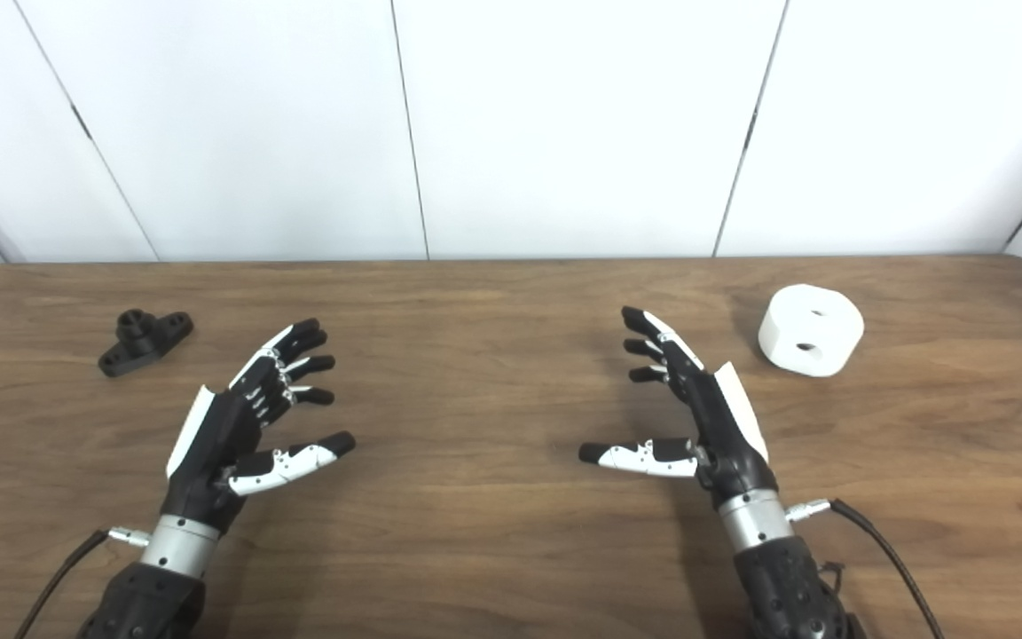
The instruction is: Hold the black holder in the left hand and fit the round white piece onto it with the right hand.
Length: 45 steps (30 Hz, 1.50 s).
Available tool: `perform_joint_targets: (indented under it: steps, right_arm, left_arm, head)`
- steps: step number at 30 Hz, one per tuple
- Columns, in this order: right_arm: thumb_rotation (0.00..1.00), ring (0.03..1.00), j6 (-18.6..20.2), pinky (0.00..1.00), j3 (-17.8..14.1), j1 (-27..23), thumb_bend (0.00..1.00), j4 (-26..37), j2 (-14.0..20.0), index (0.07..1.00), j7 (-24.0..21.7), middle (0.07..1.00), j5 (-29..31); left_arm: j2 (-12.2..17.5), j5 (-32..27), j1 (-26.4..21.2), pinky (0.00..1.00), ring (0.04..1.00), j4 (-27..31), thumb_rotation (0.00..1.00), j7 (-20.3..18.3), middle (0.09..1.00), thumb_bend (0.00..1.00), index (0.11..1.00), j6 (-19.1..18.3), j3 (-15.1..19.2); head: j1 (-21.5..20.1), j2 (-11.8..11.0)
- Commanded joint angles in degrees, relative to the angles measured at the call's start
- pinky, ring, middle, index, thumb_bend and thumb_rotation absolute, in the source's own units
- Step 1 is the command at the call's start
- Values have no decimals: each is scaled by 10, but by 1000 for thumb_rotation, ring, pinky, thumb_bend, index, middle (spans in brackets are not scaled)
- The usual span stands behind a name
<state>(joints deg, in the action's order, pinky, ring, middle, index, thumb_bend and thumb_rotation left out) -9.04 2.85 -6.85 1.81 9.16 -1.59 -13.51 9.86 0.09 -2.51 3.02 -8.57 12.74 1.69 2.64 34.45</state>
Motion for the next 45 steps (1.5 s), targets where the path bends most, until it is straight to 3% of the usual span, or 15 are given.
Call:
perform_joint_targets:
  steps: [1, 7, 10, 16, 18, 19, 21, 25, 30, 36, 41, 45]
  right_arm:
    - [86, 838, -22, 722, 0, -13, 792, 19, -1, 883, 3, 895, 6]
    - [99, 840, -24, 725, 1, -13, 793, 17, 0, 884, 3, 893, 5]
    - [105, 843, -19, 730, 1, -12, 789, 20, 2, 886, -1, 895, 8]
    - [47, 829, -23, 728, -7, -6, 783, 22, 17, 894, -12, 898, 25]
    - [14, 834, -23, 746, -13, -3, 775, 24, 23, 899, -19, 907, 43]
    - [7, 842, -22, 762, -15, -2, 765, 25, 25, 907, -22, 916, 49]
    - [1, 853, 12, 790, -21, 3, 757, 41, 24, 913, -23, 928, 54]
    - [0, 891, 33, 848, -22, 5, 716, 56, 25, 928, -31, 953, 60]
    - [0, 851, 34, 769, -19, 4, 714, 59, 28, 912, -27, 909, 36]
    - [0, 854, 42, 745, -19, 5, 693, 72, 28, 916, -31, 917, 39]
    - [0, 845, 47, 735, -20, 5, 696, 72, 29, 917, -32, 915, 40]
    - [0, 839, 52, 729, -20, 5, 698, 69, 29, 912, -33, 913, 44]
  left_arm:
    - [3, 1, -12, 671, 826, 14, 74, 6, 898, 736, 904, 21, 2]
    - [3, 3, -13, 674, 826, 12, 81, 7, 895, 741, 905, 20, 2]
    - [2, 6, -15, 673, 824, 9, 85, 8, 894, 741, 902, 23, 0]
    - [-14, 38, -15, 646, 817, 7, 87, 20, 892, 723, 905, 30, -16]
    - [-23, 51, -15, 643, 822, 2, 102, 26, 895, 721, 907, 32, -24]
    - [-26, 54, -16, 647, 826, 0, 109, 28, 898, 719, 909, 33, -27]
    - [-33, 60, -18, 654, 833, -10, 114, 31, 902, 719, 907, 38, -34]
    - [-44, 87, -20, 647, 819, -25, 166, 47, 887, 754, 891, 52, -38]
    - [-46, 88, -20, 659, 817, -24, 189, 50, 882, 766, 887, 49, -43]
    - [-44, 88, -23, 644, 809, -27, 202, 50, 882, 756, 889, 57, -44]
    - [-45, 84, -23, 624, 793, -19, 148, 50, 864, 725, 874, 57, -44]
    - [-42, 82, -27, 564, 717, -14, 45, 49, 795, 686, 826, 61, -43]
  head:
    - [0, 0]
    - [4, 1]
    - [31, -2]
    - [143, -24]
    - [200, -47]
    - [200, -47]
    - [237, -68]
    - [250, -78]
    - [250, -78]
    - [253, -75]
    - [254, -75]
    - [254, -76]
